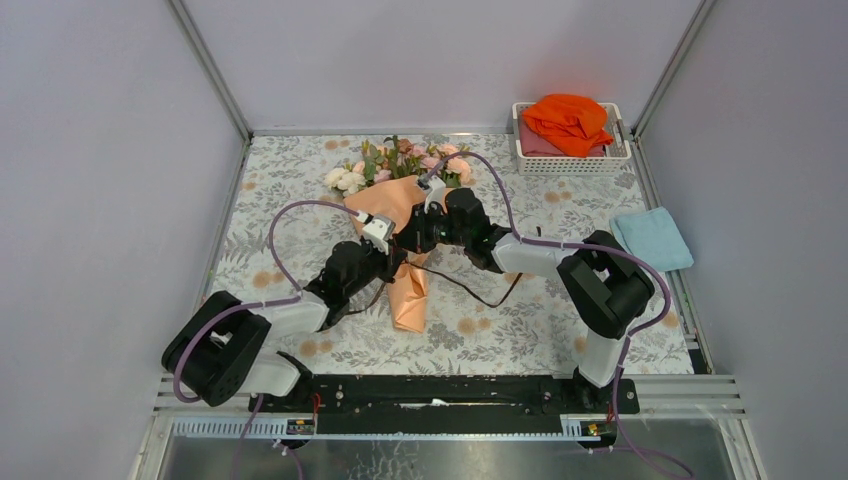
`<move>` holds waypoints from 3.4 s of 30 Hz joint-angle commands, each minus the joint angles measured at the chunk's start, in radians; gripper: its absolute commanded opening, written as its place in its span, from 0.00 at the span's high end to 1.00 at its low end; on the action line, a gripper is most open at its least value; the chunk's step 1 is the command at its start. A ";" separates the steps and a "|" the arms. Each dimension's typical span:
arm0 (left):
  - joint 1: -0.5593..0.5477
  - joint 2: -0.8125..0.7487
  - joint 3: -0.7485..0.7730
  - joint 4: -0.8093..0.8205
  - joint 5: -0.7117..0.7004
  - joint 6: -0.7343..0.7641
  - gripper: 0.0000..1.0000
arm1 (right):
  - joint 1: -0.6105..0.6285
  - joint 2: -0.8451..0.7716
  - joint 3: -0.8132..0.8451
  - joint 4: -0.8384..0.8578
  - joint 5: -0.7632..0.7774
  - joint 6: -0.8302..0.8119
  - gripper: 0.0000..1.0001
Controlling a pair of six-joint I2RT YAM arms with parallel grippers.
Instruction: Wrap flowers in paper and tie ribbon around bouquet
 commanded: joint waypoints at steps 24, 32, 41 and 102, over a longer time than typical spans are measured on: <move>-0.007 -0.004 0.020 -0.017 0.048 0.108 1.00 | -0.555 -0.148 0.056 -0.944 0.483 -0.232 0.21; -0.007 -0.035 -0.011 -0.016 0.078 0.104 1.00 | -0.581 0.014 0.130 -0.954 0.456 -0.244 0.36; -0.006 -0.059 -0.016 -0.019 0.086 0.135 1.00 | -0.638 0.075 0.134 -0.921 0.379 -0.245 0.64; 0.003 -0.117 -0.108 0.122 0.305 0.396 1.00 | -0.124 -0.153 0.194 -0.822 -0.697 -1.446 0.07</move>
